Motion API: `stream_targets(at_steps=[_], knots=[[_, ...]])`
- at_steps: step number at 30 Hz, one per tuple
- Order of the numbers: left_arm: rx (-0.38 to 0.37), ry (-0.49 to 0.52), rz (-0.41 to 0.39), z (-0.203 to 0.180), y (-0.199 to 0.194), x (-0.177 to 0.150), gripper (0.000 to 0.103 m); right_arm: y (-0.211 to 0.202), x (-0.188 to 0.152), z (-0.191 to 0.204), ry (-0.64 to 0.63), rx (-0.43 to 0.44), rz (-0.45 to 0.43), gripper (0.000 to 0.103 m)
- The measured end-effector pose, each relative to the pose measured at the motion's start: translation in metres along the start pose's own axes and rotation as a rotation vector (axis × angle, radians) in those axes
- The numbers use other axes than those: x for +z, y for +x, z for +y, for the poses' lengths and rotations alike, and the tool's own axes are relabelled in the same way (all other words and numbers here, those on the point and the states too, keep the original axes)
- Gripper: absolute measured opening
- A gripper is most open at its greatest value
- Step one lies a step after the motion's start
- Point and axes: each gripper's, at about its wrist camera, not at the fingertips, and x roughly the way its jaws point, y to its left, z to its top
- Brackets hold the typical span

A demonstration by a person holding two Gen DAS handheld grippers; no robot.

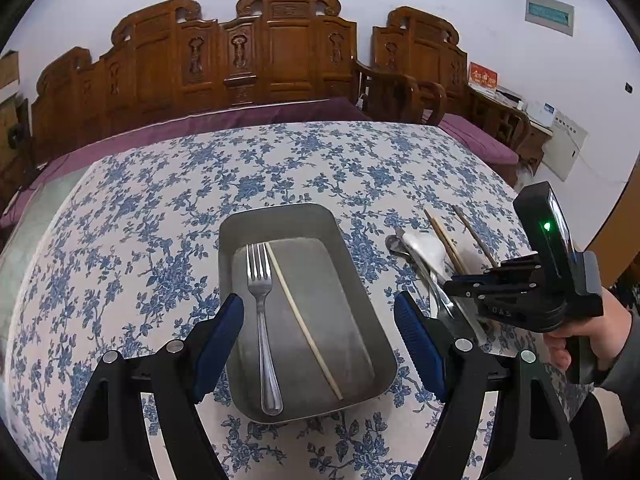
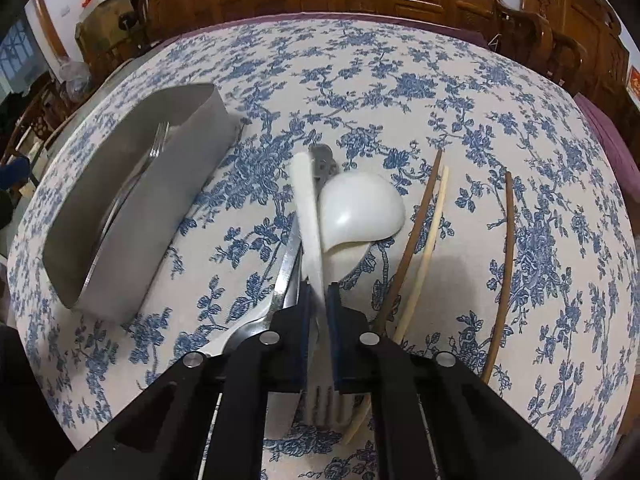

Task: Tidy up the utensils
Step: 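Grasp the white plastic fork with the right tool and lift it, then grasp the smiley-face steel spoon with the left tool while the right tool holds the white fork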

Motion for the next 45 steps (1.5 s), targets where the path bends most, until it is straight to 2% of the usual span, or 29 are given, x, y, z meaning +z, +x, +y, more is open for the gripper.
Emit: stream_targets(at_steps=[10, 21, 27, 32, 38, 45], knots=[[-0.011, 0.045, 0.006, -0.024, -0.001, -0.005, 0.074, -0.046, -0.018, 0.003, 0.003, 0.037, -0.088, 0.007], [-0.033, 0.116, 0.041, -0.083, 0.007, -0.013, 0.073, -0.103, -0.072, -0.019, 0.063, 0.030, -0.165, 0.007], [-0.044, 0.084, 0.094, -0.101, 0.030, -0.012, 0.063, -0.121, -0.090, -0.030, 0.083, 0.034, -0.192, 0.007], [-0.049, 0.074, 0.144, -0.111, 0.054, -0.005, 0.049, -0.130, -0.096, -0.040, 0.098, 0.052, -0.219, 0.007], [-0.069, -0.010, 0.216, -0.111, 0.090, 0.014, 0.040, -0.130, -0.097, -0.045, 0.100, 0.061, -0.218, 0.007], [-0.060, -0.052, 0.267, -0.113, 0.124, 0.026, 0.030, -0.133, -0.097, -0.055, 0.124, 0.067, -0.223, 0.007]])
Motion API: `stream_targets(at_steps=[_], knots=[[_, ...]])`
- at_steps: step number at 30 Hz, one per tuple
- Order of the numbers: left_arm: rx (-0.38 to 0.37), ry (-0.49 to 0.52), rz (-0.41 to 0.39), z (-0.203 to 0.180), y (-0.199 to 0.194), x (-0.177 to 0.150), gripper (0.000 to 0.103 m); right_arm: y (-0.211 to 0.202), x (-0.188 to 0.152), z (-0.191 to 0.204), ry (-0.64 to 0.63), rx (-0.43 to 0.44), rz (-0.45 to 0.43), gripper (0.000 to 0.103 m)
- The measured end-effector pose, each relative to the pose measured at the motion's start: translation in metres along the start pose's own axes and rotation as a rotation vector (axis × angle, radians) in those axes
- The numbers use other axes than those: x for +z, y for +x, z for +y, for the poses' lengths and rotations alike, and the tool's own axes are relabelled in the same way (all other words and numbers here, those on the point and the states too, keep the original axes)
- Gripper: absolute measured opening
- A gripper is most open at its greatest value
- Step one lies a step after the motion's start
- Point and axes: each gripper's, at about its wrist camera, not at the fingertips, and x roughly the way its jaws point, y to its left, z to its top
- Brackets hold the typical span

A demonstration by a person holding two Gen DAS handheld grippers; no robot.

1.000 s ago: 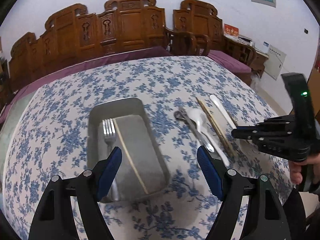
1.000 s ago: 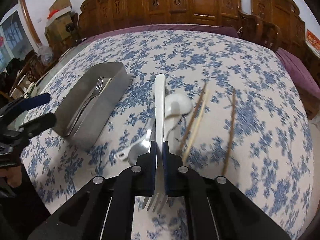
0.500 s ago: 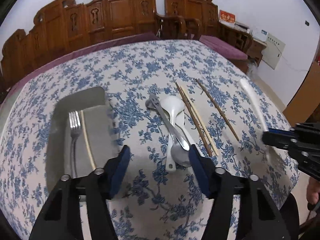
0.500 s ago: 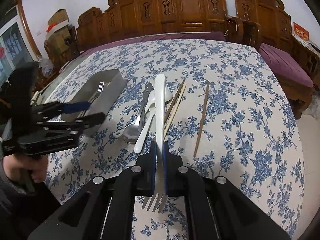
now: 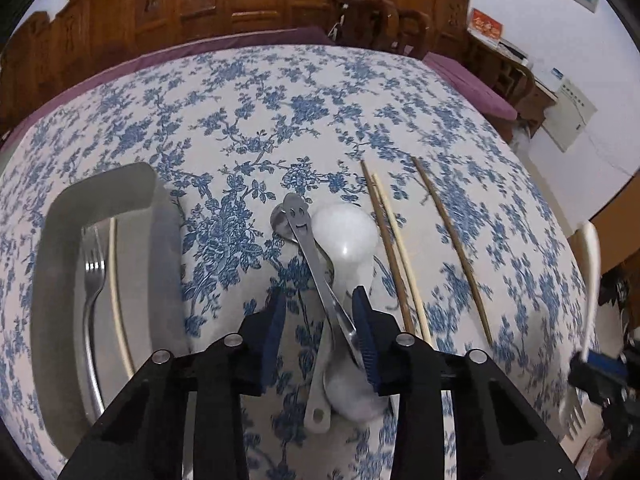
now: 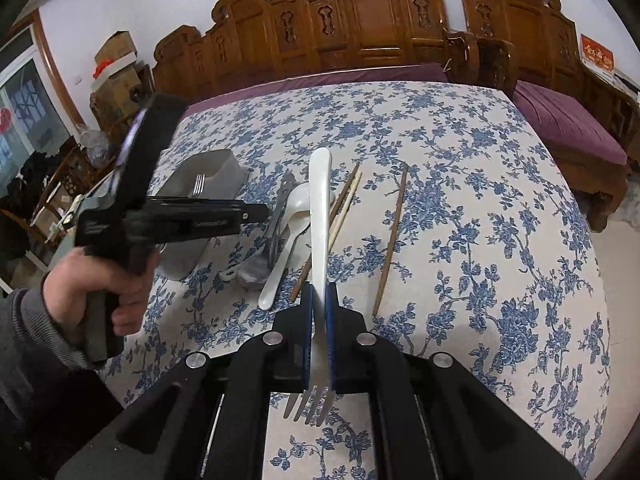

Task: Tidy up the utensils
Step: 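Grasp the smiley-face steel spoon with the left tool while the right tool holds the white fork, then carry the steel spoon into the grey tray and open the left tool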

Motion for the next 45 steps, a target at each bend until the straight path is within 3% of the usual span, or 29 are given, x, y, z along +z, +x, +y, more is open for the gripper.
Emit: stream_targets(at_steps=[7, 15, 17, 21, 36, 45], knots=[[0.005, -0.086, 0.055, 0.012, 0.029, 0.013, 0.023, 0.000, 0.000, -0.007, 0.024, 0.005, 0.001, 0.007], [-0.012, -0.089, 0.060, 0.013, 0.036, 0.014, 0.021, 0.003, -0.002, -0.002, 0.020, 0.018, 0.010, 0.007], [-0.025, -0.083, 0.056, 0.012, 0.035, 0.013, 0.013, 0.003, -0.001, -0.002, 0.020, 0.020, 0.008, 0.007], [-0.024, -0.071, 0.056, 0.008, 0.033, 0.011, 0.009, 0.001, -0.001, -0.003, 0.022, 0.018, 0.002, 0.008], [-0.007, 0.021, -0.054, -0.006, -0.010, 0.002, 0.006, 0.003, -0.002, 0.000, 0.010, 0.007, 0.008, 0.008], [-0.044, 0.052, -0.146, -0.011, -0.043, -0.015, 0.006, 0.002, -0.003, 0.002, 0.002, 0.003, 0.005, 0.008]])
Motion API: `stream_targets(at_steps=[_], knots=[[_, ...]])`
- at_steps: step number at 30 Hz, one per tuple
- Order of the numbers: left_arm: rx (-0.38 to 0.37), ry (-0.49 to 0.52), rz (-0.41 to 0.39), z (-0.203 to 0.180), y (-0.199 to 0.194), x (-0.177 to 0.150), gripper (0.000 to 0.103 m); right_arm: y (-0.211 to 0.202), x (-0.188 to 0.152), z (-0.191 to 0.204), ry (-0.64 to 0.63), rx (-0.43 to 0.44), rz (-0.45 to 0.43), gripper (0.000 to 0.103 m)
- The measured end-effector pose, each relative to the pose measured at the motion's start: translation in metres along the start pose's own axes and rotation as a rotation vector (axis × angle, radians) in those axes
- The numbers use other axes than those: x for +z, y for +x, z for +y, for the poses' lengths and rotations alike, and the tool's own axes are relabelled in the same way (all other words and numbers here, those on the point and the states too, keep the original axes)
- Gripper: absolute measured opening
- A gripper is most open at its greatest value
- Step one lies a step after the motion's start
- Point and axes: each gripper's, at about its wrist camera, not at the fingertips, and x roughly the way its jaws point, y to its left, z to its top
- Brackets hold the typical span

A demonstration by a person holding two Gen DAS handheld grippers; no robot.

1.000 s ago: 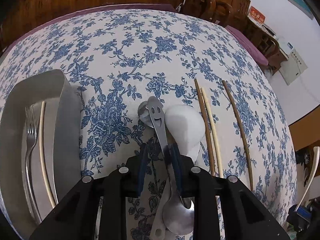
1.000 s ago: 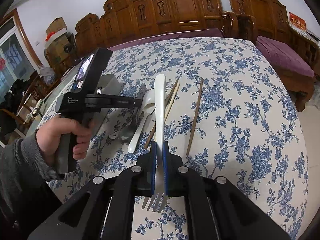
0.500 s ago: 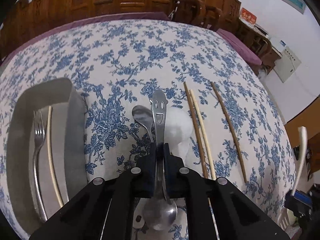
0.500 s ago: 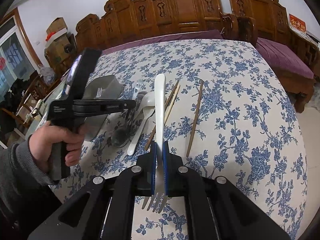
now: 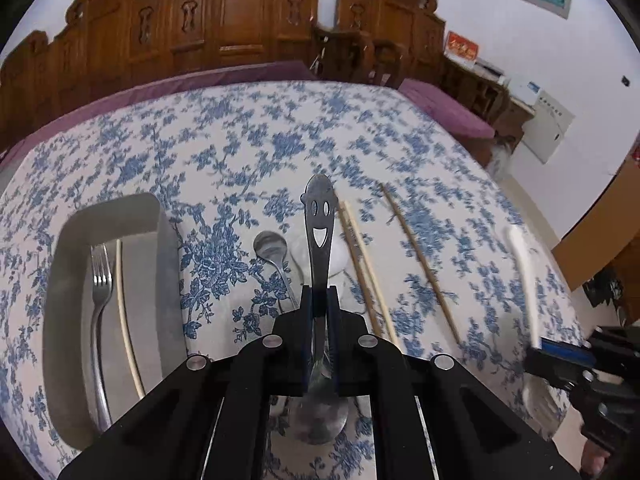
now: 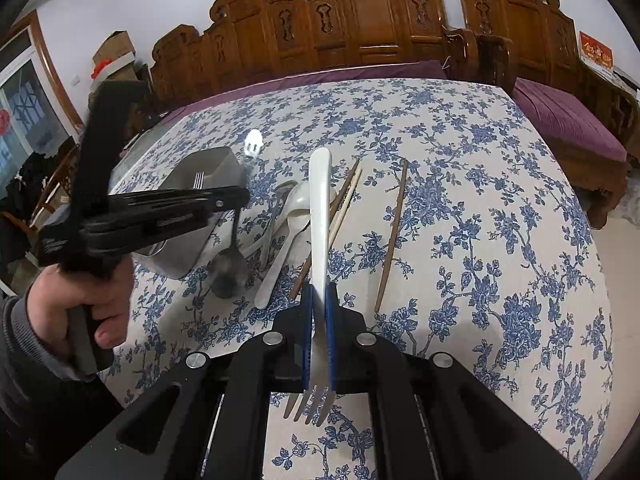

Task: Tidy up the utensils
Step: 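Carry the steel spoon into the grey tray and open the left tool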

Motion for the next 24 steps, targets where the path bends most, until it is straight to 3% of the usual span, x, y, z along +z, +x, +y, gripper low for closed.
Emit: stream_targets(at_steps=[12, 24], knots=[[-0.033, 0.032, -0.066, -0.010, -0.049, -0.010, 0.006, -0.001, 0.001, 0.008, -0.016, 0.004, -0.005, 0.008], [0.051, 0.028, -0.119, 0.038, -0.095, -0.005, 0.006, 0.014, 0.013, 0.039, -0.040, 0.034, 0.000, 0.007]])
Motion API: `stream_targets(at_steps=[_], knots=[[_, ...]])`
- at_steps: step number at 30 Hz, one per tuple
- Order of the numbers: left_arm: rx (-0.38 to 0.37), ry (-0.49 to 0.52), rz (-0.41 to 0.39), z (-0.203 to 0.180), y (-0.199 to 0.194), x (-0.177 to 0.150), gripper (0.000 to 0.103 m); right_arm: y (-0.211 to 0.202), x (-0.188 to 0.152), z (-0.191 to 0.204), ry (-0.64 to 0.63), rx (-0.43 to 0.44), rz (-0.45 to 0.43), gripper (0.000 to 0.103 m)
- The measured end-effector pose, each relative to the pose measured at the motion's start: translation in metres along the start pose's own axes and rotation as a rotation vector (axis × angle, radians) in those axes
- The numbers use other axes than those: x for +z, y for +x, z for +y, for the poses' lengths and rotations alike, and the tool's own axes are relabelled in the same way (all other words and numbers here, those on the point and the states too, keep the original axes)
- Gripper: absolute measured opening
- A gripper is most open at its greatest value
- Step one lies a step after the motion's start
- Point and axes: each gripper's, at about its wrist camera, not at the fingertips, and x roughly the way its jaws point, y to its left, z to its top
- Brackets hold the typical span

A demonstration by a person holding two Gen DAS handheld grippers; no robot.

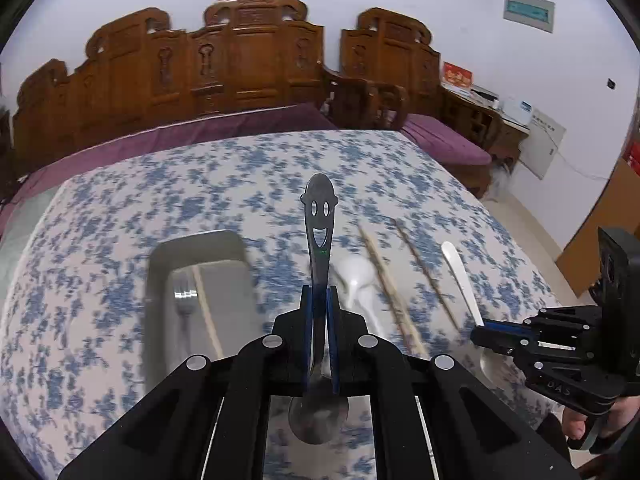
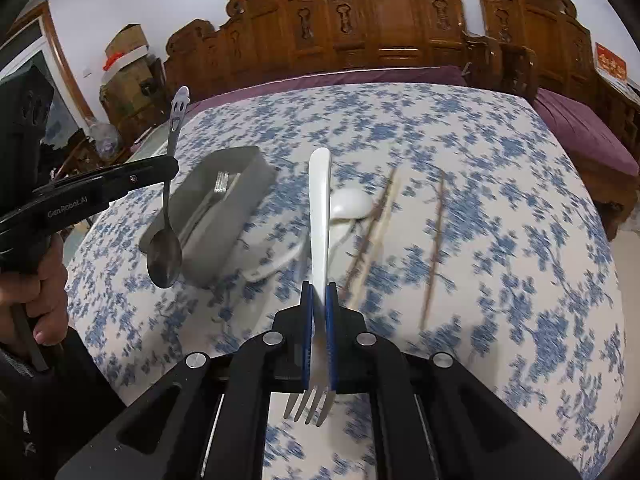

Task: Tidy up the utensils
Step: 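Carry the steel spoon into the grey tray and open the left tool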

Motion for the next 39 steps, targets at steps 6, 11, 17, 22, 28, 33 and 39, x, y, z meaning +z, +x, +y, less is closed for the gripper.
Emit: stream_targets(at_steps=[6, 11, 17, 22, 28, 33, 39], knots=[[0.030, -0.034, -0.017, 0.037, -0.009, 0.004, 0.006, 0.014, 0.021, 0.033, -0.040, 0.028, -0.002, 0.007], [0.051, -0.050, -0.013, 0.063, -0.002, 0.003, 0.006, 0.027, 0.042, 0.059, -0.065, 0.045, -0.004, 0.008], [0.061, -0.059, -0.016, 0.088, 0.007, 0.004, 0.006, 0.043, 0.063, 0.076, -0.069, 0.058, -0.008, 0.008], [0.057, -0.092, 0.007, 0.107, 0.024, -0.006, 0.003, 0.059, 0.076, 0.089, -0.076, 0.063, -0.001, 0.008], [0.050, -0.105, 0.009, 0.118, 0.038, -0.015, 0.001, 0.076, 0.086, 0.105, -0.088, 0.072, 0.010, 0.008], [0.031, -0.129, 0.004, 0.127, 0.042, -0.014, 0.001, 0.089, 0.090, 0.116, -0.095, 0.076, 0.023, 0.008], [0.002, -0.131, 0.000, 0.130, 0.049, -0.008, 0.001, 0.093, 0.089, 0.123, -0.106, 0.068, 0.032, 0.008]])
